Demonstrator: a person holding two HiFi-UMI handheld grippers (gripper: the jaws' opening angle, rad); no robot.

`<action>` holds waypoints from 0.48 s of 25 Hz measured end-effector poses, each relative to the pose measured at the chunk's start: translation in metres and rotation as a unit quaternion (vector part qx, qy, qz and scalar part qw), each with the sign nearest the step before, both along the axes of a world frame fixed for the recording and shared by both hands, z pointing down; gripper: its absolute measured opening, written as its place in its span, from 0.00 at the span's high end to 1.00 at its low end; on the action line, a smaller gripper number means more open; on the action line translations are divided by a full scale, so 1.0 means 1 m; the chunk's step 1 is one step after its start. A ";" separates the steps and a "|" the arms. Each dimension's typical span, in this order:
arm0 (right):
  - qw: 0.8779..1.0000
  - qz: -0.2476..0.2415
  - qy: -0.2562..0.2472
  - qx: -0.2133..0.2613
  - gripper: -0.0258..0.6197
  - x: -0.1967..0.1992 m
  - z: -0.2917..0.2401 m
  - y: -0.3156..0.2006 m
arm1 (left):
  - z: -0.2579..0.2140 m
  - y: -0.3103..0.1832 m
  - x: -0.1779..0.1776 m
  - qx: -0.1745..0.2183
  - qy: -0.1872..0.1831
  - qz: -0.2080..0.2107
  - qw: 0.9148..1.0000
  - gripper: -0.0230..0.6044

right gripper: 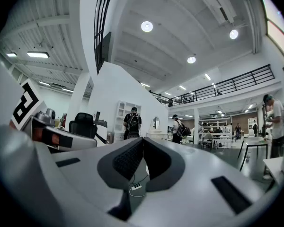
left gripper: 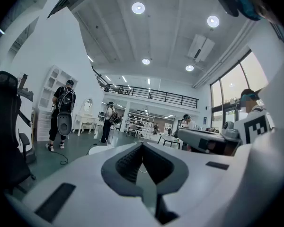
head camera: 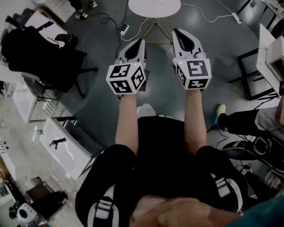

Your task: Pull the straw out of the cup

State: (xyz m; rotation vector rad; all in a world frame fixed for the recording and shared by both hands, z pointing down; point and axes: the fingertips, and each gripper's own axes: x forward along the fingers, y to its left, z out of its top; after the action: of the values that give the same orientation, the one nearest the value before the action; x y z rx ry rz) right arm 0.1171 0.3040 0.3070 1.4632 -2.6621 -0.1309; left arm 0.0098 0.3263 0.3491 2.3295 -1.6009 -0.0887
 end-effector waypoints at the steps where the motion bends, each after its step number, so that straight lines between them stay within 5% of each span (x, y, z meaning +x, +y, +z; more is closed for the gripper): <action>1: 1.000 0.002 -0.005 0.006 0.93 -0.001 -0.001 -0.003 | -0.003 -0.003 -0.001 0.007 0.001 0.005 1.000 0.95; 6: 0.998 -0.009 -0.062 0.008 0.93 -0.014 0.003 -0.013 | 0.002 -0.015 -0.010 0.012 0.003 0.014 1.000 0.95; 12: 0.999 0.013 -0.044 -0.010 0.93 -0.028 0.025 -0.029 | 0.024 -0.030 -0.041 -0.004 0.012 0.002 1.000 0.95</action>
State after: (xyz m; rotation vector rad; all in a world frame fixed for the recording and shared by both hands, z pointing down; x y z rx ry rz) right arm 0.0886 0.2755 0.3316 1.5329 -2.7031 -0.0378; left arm -0.0311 0.2962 0.3727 2.3158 -1.5819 -0.1090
